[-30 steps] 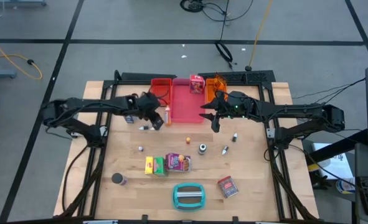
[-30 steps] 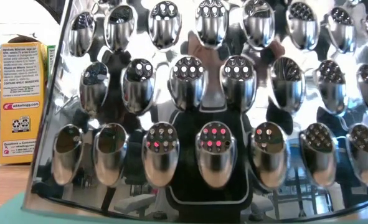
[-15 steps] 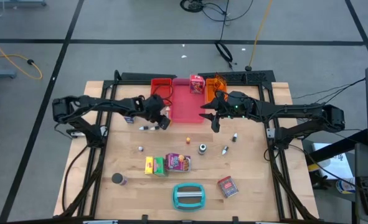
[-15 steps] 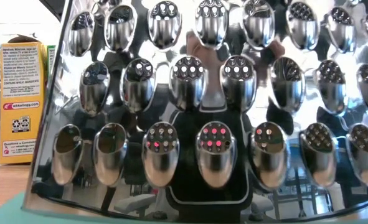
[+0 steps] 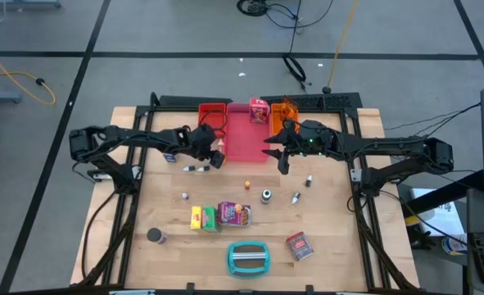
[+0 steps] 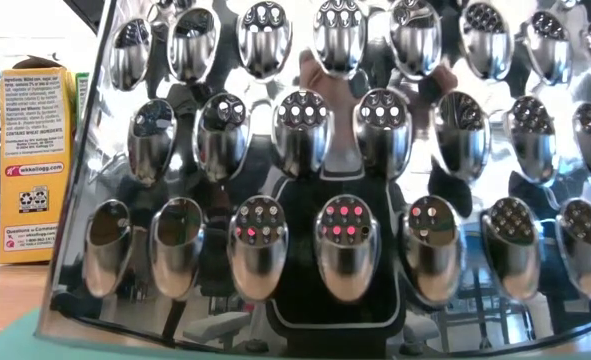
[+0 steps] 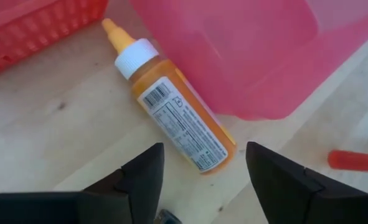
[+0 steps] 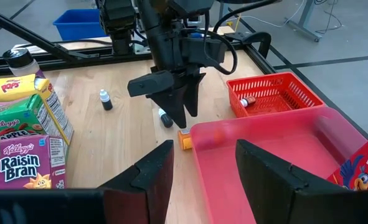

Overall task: Pick & Place Kitchen Items
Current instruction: Put the large yellow food coloring bottle into the red bin

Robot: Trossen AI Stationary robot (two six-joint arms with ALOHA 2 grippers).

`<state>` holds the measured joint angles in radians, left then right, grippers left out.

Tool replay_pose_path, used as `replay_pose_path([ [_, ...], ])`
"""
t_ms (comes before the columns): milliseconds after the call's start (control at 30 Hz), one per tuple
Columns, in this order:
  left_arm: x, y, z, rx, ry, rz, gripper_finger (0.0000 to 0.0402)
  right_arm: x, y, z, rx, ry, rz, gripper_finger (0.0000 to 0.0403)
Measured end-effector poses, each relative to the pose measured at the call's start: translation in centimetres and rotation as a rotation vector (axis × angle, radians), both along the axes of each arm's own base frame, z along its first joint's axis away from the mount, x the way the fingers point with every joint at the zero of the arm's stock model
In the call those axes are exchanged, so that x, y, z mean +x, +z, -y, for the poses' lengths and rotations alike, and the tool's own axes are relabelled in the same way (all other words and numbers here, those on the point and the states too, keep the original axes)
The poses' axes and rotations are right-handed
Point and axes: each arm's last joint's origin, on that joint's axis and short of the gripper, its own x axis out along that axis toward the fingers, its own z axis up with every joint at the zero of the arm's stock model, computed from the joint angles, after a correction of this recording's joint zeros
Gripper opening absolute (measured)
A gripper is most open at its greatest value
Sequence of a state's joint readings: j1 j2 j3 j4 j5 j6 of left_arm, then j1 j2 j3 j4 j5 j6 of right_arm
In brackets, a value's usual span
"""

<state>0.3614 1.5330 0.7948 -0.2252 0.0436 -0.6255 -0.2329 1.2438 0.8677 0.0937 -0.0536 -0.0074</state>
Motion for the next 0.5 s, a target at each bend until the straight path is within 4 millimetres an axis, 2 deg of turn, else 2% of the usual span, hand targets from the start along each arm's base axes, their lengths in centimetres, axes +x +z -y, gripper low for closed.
replay_pose_path([
  [333,0.3,0.1,0.0,-0.01,0.031,0.038,0.0237,0.0,0.0,0.0,0.0,0.0,0.0,0.0165],
  [500,0.9,-1.0,0.1,-0.029,0.037,0.02,0.0228,0.0,0.0,0.0,0.0,0.0,0.0,0.0165],
])
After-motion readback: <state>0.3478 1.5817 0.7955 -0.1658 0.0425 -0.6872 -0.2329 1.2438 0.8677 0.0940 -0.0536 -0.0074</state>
